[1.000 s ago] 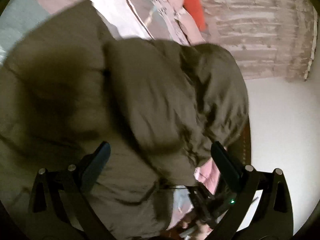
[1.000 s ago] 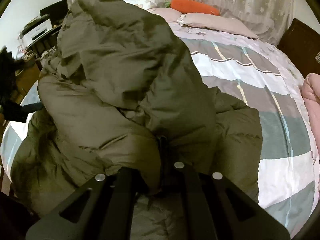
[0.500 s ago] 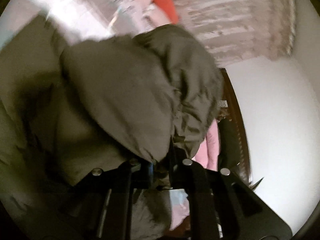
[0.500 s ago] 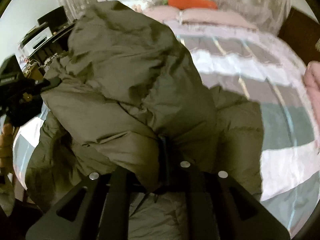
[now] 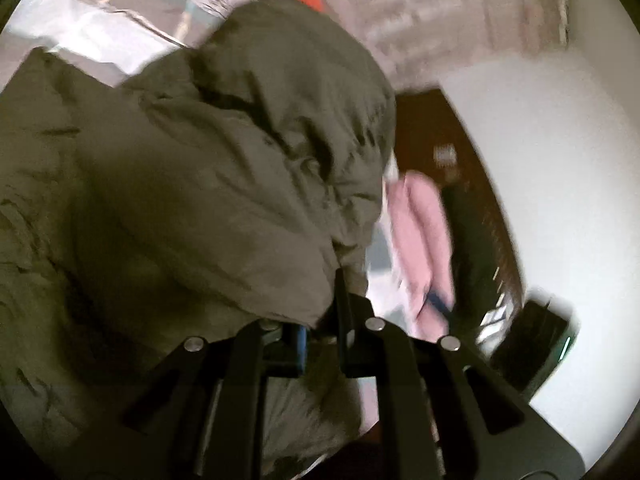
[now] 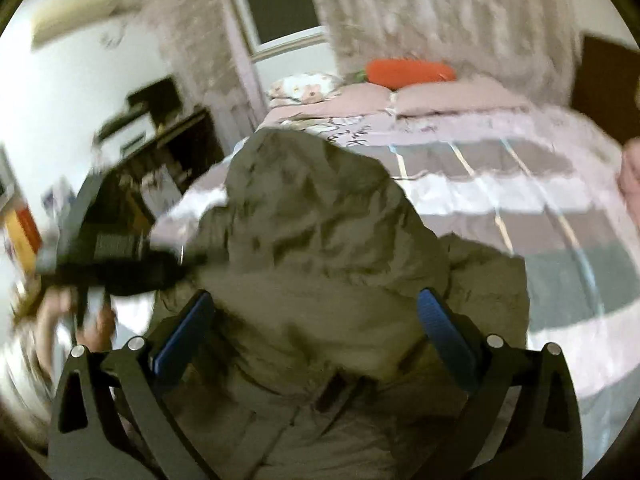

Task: Fold large clothes
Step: 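Fold the hood down onto the hem with the right tool while the left tool holds the jacket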

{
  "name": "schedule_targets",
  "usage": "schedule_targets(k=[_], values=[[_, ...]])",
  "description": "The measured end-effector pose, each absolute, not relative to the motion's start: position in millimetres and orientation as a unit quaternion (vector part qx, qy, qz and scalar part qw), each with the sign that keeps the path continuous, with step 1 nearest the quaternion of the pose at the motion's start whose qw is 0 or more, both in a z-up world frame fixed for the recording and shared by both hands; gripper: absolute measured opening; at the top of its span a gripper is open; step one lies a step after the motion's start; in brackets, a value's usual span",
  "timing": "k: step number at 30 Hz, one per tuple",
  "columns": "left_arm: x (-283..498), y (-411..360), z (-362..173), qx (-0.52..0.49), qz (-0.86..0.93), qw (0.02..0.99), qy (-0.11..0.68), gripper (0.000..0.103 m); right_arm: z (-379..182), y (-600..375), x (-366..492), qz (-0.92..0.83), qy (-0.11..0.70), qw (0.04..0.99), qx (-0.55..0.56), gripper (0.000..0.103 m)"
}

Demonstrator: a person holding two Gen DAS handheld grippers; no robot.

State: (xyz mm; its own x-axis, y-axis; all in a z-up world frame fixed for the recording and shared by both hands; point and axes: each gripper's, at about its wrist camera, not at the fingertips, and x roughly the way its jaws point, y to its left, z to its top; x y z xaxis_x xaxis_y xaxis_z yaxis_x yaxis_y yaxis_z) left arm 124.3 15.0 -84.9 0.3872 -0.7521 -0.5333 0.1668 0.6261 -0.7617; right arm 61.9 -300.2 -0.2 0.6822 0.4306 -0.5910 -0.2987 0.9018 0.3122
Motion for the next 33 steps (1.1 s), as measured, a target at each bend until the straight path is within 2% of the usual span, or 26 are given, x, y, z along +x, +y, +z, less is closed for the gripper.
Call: schedule_targets(k=[3, 8, 9, 10, 12, 13, 17, 18, 19, 20, 21, 23, 26, 30, 33], values=[[93.3, -28.9, -83.4, -0.218, -0.323, 0.775, 0.497, 0.011, 3.2, -317.3, 62.9, 0.179, 0.330, 0.917, 0.135, 0.102], [38.3, -91.1, -118.6, -0.087, -0.366, 0.732, 0.567, 0.011, -6.4, -320.2, 69.8, 0.199, 0.346, 0.902, 0.166, 0.101], [30.3, -97.8, -125.4, -0.063, -0.368, 0.725, 0.579, 0.011, -13.0, -313.3, 74.2, 0.200, 0.368, 0.895, 0.154, 0.095], [22.2, -102.7, -130.9, -0.032, -0.367, 0.719, 0.589, 0.011, -22.1, -305.4, 78.2, 0.199, 0.394, 0.887, 0.138, 0.084], [12.7, -104.5, -133.6, 0.021, -0.363, 0.720, 0.591, 0.012, -42.4, -291.3, 85.7, 0.200, 0.435, 0.870, 0.118, 0.074], [9.0, -102.7, -130.8, 0.051, -0.357, 0.727, 0.585, 0.013, -54.4, -280.4, 88.8, 0.204, 0.459, 0.859, 0.101, 0.064], [2.3, -88.1, -116.5, 0.096, -0.363, 0.729, 0.572, 0.016, -96.5, -245.0, 91.6, 0.207, 0.523, 0.826, 0.046, 0.063], [-0.5, -84.1, -113.5, 0.104, -0.374, 0.724, 0.570, 0.021, -98.4, -243.5, 92.1, 0.205, 0.527, 0.824, 0.049, 0.063], [-2.9, -83.2, -112.1, 0.111, -0.388, 0.716, 0.570, 0.031, -98.9, -243.6, 93.0, 0.189, 0.532, 0.825, 0.043, 0.063], [-10.4, -83.3, -110.3, 0.125, -0.413, 0.698, 0.572, 0.056, -99.0, -245.0, 94.1, 0.174, 0.533, 0.828, 0.033, 0.063], [-23.5, -88.5, -105.9, 0.143, -0.431, 0.683, 0.572, 0.074, -98.3, -247.6, 96.0, 0.151, 0.534, 0.831, 0.015, 0.063], [-43.5, -94.8, -97.3, 0.175, -0.461, 0.679, 0.544, 0.074, -101.8, -252.5, 97.4, 0.108, 0.540, 0.835, -0.016, 0.064], [-51.9, -89.5, -83.6, 0.167, -0.481, 0.696, 0.506, 0.074, -96.5, -267.0, 96.4, 0.094, 0.534, 0.840, 0.006, 0.064], [-16.9, -71.1, -62.8, 0.122, -0.386, 0.796, 0.450, 0.077, -64.8, -281.1, 80.0, 0.071, 0.481, 0.874, 0.011, 0.064], [31.5, -37.9, -71.7, 0.076, -0.283, 0.830, 0.475, 0.077, -58.3, -278.7, 73.5, 0.122, 0.507, 0.852, 0.033, 0.064]])
